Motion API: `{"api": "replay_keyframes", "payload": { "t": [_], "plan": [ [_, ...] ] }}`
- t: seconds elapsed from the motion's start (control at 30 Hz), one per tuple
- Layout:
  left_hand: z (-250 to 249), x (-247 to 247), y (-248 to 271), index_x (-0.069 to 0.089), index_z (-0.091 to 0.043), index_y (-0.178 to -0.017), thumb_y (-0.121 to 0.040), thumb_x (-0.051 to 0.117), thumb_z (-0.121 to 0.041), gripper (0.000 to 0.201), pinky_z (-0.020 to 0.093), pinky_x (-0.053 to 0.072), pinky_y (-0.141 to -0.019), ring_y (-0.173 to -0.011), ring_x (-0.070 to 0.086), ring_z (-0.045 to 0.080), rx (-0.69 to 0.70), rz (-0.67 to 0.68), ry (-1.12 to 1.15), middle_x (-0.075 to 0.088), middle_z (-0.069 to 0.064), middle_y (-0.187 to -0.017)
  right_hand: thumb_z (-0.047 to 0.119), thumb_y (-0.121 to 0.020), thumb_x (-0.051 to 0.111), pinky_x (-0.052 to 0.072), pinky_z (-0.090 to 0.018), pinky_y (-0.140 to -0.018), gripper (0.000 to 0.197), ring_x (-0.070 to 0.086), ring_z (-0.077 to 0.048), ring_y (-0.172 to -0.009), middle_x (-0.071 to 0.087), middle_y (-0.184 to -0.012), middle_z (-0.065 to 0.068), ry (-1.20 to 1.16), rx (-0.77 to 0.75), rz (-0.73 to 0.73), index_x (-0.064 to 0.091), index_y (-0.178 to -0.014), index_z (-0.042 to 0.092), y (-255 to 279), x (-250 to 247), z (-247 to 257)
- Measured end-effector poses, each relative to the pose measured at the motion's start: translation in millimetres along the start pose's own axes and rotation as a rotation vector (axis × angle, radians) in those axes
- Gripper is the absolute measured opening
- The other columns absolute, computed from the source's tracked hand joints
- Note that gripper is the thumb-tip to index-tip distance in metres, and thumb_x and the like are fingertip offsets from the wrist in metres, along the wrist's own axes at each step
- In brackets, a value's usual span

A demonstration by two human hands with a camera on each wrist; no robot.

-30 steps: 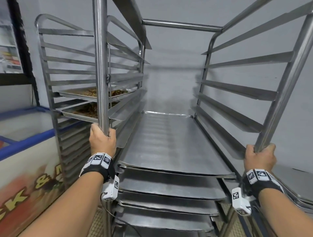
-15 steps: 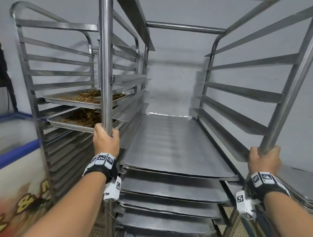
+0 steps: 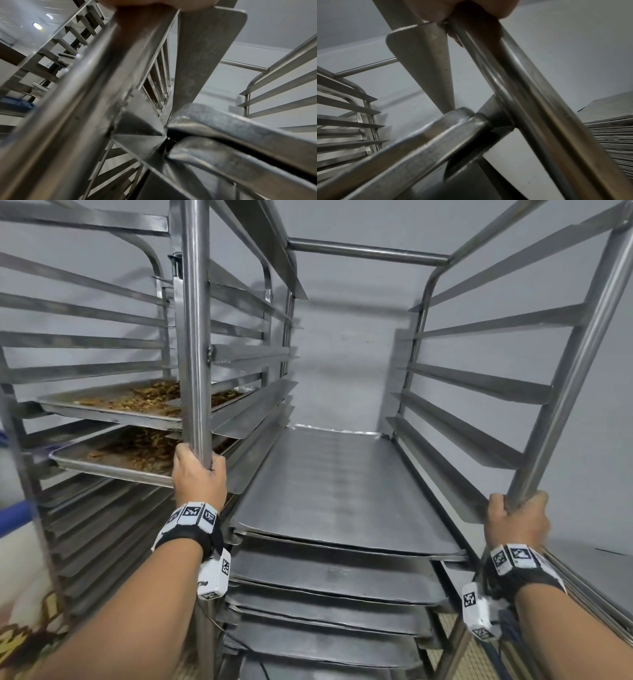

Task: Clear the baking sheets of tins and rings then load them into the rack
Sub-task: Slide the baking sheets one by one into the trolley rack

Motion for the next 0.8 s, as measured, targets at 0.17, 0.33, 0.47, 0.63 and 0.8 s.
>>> {"api": "replay_keyframes", "payload": {
  "t": [0.17,0.33,0.47,0.63,0.8],
  "plan": [
    [15.1,31.2,-27.0,0.046,0.002,-0.108,-0.093,0.056,-0.019,0.027,0.038,0.040,-0.073,-0.087,0.050,0.033,-0.005,0.015,0.000,0.053,0.022,-0.103,0.019,-0.094,0.057,0.045,-0.040,-0.066,0.024,0.053,-0.034,-0.073,0.053,-0.087,-0.018,0.001,0.006,-0.003,0.043,-0.104,0.003,-11.3,35.6,2.3],
    [24.8,52.3,-44.2,0.046,0.003,-0.115,-0.094,0.057,-0.018,0.032,0.043,0.043,-0.076,-0.095,0.054,0.038,-0.025,0.017,-0.011,0.054,0.024,-0.111,0.020,-0.093,0.056,0.048,-0.042,-0.067,0.025,0.054,-0.035,-0.073,0.054,-0.086,-0.017,-0.008,0.028,-0.028,0.043,-0.106,0.003,-18.6,65.5,3.8],
    [32.0,64.5,-55.1,0.046,0.002,-0.113,-0.093,0.057,-0.018,0.030,0.045,0.043,-0.078,-0.098,0.055,0.042,-0.045,0.026,-0.019,0.053,0.026,-0.111,0.021,-0.092,0.055,0.047,-0.043,-0.066,0.025,0.056,-0.038,-0.073,0.055,-0.085,-0.020,-0.004,0.036,-0.044,0.042,-0.104,0.003,-23.5,83.8,4.6],
    [32.3,77.8,-62.2,0.046,0.001,-0.112,-0.093,0.059,-0.017,0.029,0.046,0.045,-0.076,-0.088,0.054,0.038,-0.077,0.028,-0.032,0.047,0.014,-0.093,0.022,-0.091,0.055,0.052,-0.051,-0.067,0.026,0.058,-0.040,-0.073,0.056,-0.085,-0.020,0.024,0.049,-0.080,0.041,-0.104,0.005,-28.0,103.1,6.6],
    [32.2,82.8,-60.4,0.047,0.005,-0.115,-0.094,0.059,-0.015,0.031,0.037,0.034,-0.073,-0.084,0.041,0.024,-0.065,0.001,-0.030,0.043,0.012,-0.094,0.022,-0.090,0.054,0.049,-0.049,-0.067,0.025,0.058,-0.042,-0.073,0.055,-0.083,-0.021,0.035,0.031,-0.125,0.040,-0.104,0.007,-35.4,109.2,0.6]
  ]
}}
Point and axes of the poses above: each hand's wrist, its own y-axis away from the middle knuckle, its own x-axis out of the palm, z = x × y, the point moved 2 cm from there along -y, towards the middle knuckle
